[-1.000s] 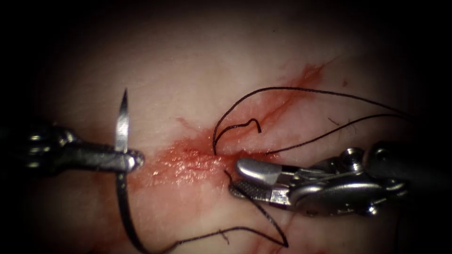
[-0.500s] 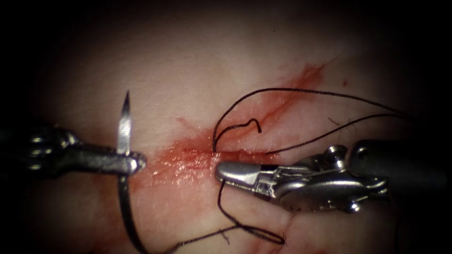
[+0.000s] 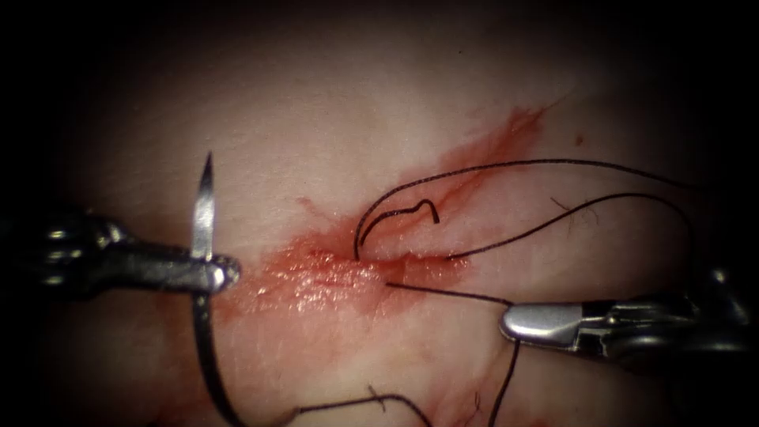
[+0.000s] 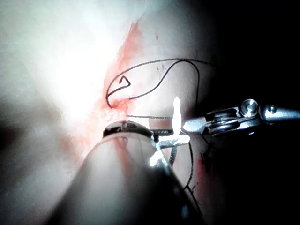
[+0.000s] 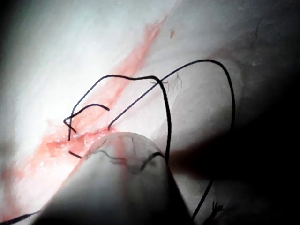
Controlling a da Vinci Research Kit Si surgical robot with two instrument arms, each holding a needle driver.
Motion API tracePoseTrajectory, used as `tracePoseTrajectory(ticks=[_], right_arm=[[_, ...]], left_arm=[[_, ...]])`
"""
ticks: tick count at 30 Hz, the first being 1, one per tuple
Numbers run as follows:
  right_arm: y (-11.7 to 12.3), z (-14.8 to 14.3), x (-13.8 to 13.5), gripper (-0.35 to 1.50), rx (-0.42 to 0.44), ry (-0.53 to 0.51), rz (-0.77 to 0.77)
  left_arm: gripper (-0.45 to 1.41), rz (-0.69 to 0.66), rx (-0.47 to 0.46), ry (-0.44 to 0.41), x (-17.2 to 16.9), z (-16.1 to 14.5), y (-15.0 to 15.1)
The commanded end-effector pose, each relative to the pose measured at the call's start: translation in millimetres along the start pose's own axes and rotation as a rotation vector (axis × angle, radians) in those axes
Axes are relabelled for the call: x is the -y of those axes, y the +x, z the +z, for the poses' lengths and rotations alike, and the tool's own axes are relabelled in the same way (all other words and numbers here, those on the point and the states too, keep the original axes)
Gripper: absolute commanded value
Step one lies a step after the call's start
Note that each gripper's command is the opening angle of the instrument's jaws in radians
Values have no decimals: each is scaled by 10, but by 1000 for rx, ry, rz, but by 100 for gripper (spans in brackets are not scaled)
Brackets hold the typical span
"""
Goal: Wound Closure
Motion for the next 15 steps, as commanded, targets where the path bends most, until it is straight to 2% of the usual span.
tracePoseTrajectory(ticks=[1, 7, 15], right_arm=[[-3, -11, -1, -35, 12, -23, -29], [4, -58, 18, -35, 49, -83, -127], [31, -119, 54, -35, -26, -86, -170]], left_arm=[[-45, 1, 0, 0, 5, 4, 0], [-45, 0, 1, -1, 5, 3, 1], [-45, 0, 2, -1, 6, 3, 1]])
